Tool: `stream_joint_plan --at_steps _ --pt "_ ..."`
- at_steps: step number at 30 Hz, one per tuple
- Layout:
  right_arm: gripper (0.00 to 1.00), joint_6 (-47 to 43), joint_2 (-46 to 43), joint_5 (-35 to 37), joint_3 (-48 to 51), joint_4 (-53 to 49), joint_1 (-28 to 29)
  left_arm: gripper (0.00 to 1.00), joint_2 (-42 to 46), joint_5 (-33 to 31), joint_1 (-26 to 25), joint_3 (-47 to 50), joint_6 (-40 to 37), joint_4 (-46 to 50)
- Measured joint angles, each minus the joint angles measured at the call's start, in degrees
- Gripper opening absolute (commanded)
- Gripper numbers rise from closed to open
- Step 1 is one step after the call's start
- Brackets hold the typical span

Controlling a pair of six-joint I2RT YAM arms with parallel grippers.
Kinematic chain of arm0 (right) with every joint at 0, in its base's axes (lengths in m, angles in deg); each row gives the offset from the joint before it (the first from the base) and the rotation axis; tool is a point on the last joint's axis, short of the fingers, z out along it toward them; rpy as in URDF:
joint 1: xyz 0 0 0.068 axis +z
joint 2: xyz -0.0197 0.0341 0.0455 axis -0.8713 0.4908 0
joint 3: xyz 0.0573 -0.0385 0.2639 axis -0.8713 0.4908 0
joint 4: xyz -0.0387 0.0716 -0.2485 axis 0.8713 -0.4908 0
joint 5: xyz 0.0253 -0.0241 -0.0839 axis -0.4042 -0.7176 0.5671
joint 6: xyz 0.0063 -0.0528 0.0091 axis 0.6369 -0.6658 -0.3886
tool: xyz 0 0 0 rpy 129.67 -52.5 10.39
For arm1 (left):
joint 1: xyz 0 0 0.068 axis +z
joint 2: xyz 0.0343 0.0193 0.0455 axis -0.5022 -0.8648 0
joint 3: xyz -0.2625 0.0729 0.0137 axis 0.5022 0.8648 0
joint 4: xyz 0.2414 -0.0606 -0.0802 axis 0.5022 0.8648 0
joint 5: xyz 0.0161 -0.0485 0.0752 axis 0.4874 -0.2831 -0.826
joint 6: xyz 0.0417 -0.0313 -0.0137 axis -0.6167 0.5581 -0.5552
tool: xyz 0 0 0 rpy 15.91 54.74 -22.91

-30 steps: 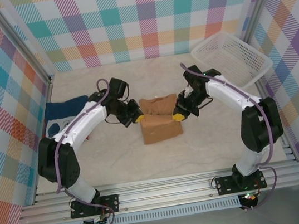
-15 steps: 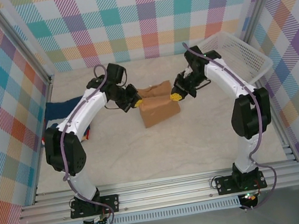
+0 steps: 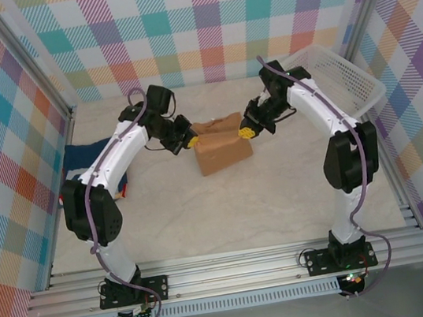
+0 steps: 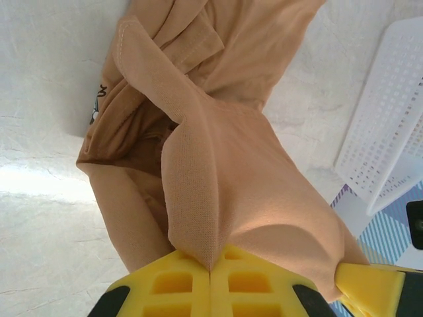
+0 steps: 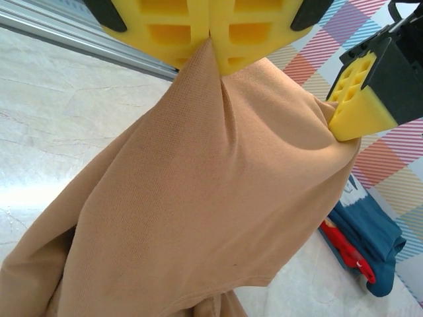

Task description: Fold and stack the t-shirts

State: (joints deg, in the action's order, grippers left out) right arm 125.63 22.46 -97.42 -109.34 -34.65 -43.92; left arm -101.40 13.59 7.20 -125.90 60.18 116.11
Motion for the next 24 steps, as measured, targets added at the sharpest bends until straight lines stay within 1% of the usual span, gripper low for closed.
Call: stream_joint_plan --at_steps 3,6,9,14,18,20,24 --pt "0.0 -0.04 0.52 -0.07 0.85 0.31 0.0 0.01 -0.5 0.68 0.17 0.39 0.17 -0.22" --pt "0.0 -0.22 -1.38 -0.24 5.44 1.75 0.0 0.01 0.48 2.38 0.09 3.93 0.48 -1.36" --pt "0.0 -0.2 -5.51 -0.9 13.42 3.32 0.24 0.01 2.75 4.35 -1.38 9.88 0.83 -1.88" --pt "0.0 -0.09 -16.35 -1.09 28.89 4.76 1.79 0.01 9.35 6.91 -7.15 22.16 1.27 -2.34" --pt "0.0 0.57 -24.2 -1.36 40.3 6.14 3.8 0.01 12.22 8.96 -11.1 29.49 1.01 -3.19" --pt "0.0 1.16 -26.45 -2.01 45.57 7.3 5.07 0.0 13.25 10.51 -12.09 33.29 0.61 -4.26" --pt "0.0 1.29 -27.17 -2.71 52.83 9.7 6.21 0.0 13.6 13.44 -13.49 38.73 0.0 -7.34"
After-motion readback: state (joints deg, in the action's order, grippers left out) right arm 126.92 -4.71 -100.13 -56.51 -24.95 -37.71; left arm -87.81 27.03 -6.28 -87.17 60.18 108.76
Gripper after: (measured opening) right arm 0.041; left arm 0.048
